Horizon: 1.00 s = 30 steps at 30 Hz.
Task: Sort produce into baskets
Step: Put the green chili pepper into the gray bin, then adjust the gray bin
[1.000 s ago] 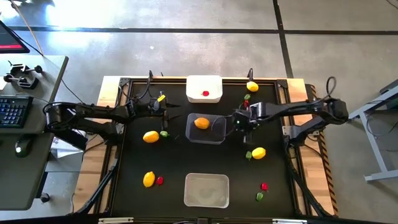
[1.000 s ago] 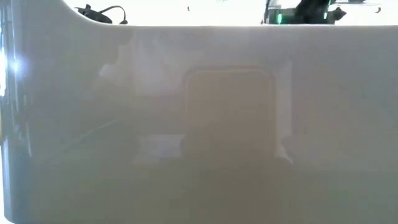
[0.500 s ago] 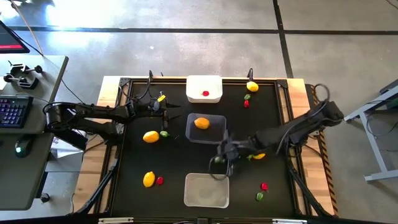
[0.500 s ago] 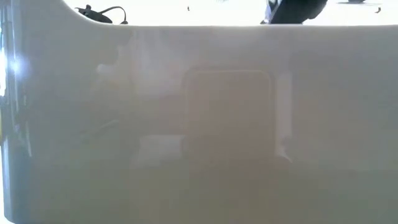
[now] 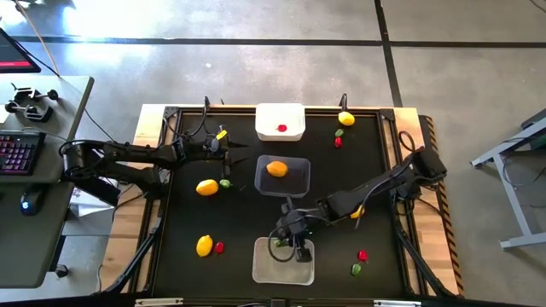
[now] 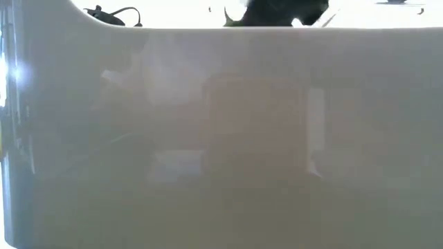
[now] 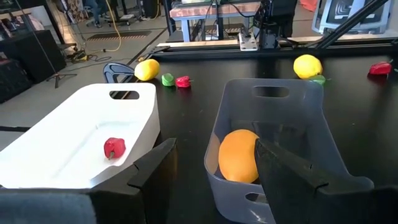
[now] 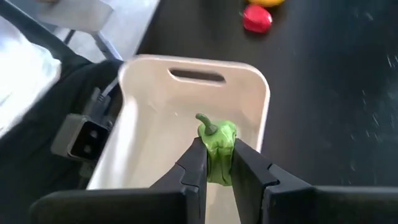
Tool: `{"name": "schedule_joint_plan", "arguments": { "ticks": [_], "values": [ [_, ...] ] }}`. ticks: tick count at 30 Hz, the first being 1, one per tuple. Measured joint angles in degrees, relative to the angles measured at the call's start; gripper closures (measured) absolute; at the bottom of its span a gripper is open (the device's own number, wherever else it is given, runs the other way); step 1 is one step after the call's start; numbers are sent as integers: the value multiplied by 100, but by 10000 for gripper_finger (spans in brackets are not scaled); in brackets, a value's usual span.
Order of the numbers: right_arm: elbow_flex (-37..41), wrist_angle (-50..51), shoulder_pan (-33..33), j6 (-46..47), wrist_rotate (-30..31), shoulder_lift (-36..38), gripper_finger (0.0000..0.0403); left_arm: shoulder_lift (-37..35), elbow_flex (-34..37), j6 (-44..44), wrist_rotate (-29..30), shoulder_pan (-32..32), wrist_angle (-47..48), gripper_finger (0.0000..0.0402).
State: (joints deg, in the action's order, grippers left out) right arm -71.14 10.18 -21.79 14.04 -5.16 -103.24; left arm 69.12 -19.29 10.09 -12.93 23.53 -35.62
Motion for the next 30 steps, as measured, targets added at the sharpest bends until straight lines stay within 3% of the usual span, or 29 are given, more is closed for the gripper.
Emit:
{"name": "schedule_joint_plan", "arguments": {
  "ticks": [14,30],
  "values": [
    [-412,22,316,101,-765,-637,353,0,0,56,2,0,31,202],
    [-419,207,381,305,-771,-634,229,0,0,54,2,0,116,202]
  ]
}}
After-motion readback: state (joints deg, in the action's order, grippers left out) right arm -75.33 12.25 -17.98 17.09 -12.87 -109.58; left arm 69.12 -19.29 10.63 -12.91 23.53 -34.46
